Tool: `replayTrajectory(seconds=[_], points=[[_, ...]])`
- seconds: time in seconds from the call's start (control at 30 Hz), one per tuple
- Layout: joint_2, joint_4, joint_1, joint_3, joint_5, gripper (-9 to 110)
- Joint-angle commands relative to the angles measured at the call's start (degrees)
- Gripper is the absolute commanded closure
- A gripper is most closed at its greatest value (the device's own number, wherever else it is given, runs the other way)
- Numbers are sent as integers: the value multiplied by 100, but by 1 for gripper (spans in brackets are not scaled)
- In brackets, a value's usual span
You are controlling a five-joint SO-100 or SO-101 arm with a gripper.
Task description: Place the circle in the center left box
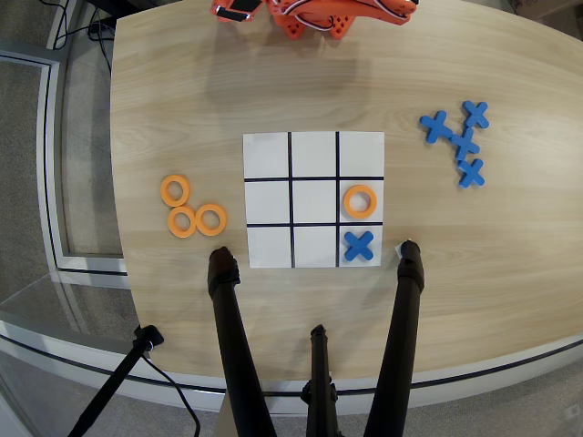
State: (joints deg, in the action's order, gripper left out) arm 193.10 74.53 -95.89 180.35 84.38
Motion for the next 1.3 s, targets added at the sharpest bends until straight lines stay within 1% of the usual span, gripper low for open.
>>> replayTrajectory(seconds=[0.0,0.2,1.27], points=[[-53,53,53,316,220,102],[79,18,220,316,290,101],[123,0,211,316,272,101]])
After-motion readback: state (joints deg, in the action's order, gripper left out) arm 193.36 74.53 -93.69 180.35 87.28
